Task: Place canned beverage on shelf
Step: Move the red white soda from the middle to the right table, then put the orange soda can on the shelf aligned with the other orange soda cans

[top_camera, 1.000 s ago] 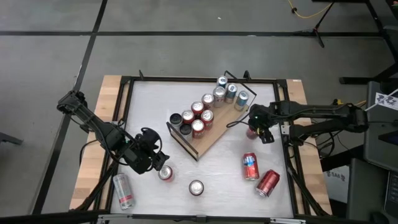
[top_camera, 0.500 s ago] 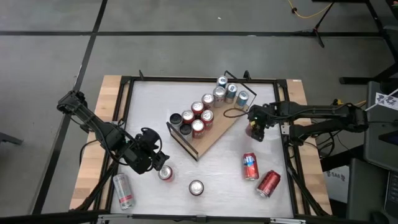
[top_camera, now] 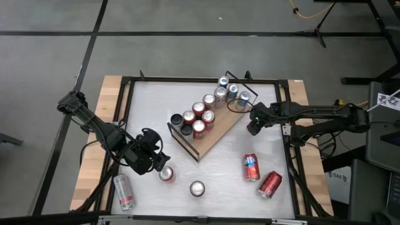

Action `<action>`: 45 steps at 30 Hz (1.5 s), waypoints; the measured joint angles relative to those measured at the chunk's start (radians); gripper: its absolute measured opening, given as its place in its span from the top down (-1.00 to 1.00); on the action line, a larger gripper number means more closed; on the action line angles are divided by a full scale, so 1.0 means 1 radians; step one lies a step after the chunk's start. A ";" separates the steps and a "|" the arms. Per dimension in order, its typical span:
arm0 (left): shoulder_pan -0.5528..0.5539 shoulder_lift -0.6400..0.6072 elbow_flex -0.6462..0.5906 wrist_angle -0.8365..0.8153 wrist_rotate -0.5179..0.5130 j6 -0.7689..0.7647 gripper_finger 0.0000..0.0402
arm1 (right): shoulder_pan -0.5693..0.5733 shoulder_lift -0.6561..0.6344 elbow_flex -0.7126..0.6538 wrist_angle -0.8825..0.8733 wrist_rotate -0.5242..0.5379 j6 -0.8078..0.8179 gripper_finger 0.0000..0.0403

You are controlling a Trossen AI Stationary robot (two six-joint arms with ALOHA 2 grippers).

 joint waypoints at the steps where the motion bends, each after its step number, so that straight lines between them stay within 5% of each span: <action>1: 0.000 0.000 0.000 0.000 0.000 0.000 -0.76 | 0.000 0.000 0.000 0.000 -0.002 0.000 -0.58; 14: 0.000 0.000 0.000 0.000 0.000 0.001 -0.76 | 0.000 0.000 0.001 0.002 -0.023 -0.008 -0.62; 28: 0.000 0.000 0.000 0.000 0.000 0.001 -0.76 | 0.001 -0.001 0.001 0.002 -0.030 -0.025 -0.93; 45: 0.000 0.000 0.000 0.006 0.009 0.001 -0.76 | 0.001 -0.001 0.002 0.002 -0.024 -0.027 -0.94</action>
